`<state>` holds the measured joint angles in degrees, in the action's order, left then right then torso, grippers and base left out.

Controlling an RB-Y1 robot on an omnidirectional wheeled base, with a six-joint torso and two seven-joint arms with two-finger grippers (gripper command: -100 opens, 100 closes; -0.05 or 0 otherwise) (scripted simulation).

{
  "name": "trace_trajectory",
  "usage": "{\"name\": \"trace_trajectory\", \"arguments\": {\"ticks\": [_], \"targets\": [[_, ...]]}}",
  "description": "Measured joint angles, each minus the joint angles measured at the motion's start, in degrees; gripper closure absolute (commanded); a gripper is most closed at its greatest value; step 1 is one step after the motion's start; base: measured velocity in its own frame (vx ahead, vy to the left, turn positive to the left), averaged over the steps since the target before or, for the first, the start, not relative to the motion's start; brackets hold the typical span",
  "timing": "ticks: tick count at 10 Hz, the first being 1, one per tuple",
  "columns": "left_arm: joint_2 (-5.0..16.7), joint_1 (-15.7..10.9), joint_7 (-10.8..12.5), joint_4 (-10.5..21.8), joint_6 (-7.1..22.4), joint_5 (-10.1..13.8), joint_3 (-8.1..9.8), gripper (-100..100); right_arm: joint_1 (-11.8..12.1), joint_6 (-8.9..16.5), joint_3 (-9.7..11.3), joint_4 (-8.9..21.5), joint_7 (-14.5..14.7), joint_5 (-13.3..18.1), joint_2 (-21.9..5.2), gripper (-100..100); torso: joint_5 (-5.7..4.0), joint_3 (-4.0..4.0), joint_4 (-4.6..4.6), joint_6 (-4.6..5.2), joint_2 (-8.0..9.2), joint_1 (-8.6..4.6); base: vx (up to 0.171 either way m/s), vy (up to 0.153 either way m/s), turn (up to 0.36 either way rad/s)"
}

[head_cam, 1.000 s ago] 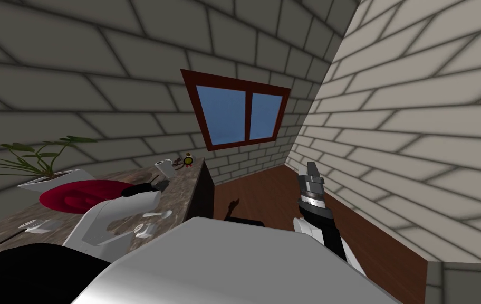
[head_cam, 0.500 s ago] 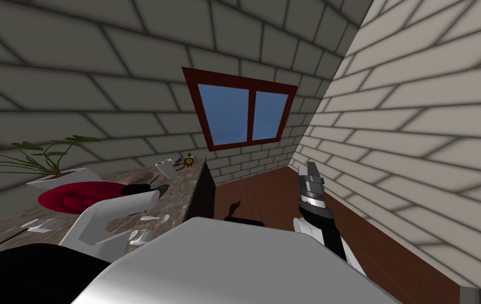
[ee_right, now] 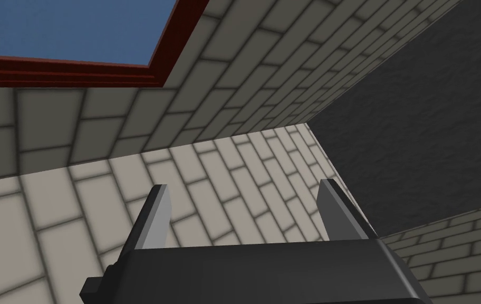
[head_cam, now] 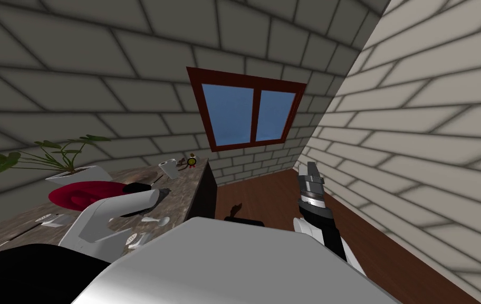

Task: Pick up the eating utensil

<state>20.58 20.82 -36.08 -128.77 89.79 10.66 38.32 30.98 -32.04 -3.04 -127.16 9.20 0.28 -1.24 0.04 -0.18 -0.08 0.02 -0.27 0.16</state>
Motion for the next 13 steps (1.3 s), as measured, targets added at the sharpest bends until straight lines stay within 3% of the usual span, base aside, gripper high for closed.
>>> {"name": "trace_trajectory", "arguments": {"ticks": [7, 10, 13], "targets": [[1.7, 0.1, -5.7, 2.5, 10.9, 5.0, -0.06, -100, 0.0, 0.0, 0.0, 0.0, 0.0, 0.0, 0.0, 0, 0.01, 0.07, 0.03, 0.01, 0.14, 0.04, 0.046, 0.016, 0.073], [1.8, 0.7, -7.9, 3.8, 14.1, 6.6, -0.20, -100, 0.0, 0.0, 0.0, 0.0, 0.0, 0.0, 0.0, 0, 0.00, 0.09, 0.04, 0.02, 0.17, 0.02, 0.043, 0.021, 0.067], [1.6, 1.5, -9.5, 4.2, 19.3, 8.2, -0.83, -100, 0.0, 0.0, 0.0, 0.0, 0.0, 0.0, 0.0, 0, 0.04, 0.12, 0.04, 0.03, 0.22, 0.15, 0.034, 0.051, 0.026]]}}
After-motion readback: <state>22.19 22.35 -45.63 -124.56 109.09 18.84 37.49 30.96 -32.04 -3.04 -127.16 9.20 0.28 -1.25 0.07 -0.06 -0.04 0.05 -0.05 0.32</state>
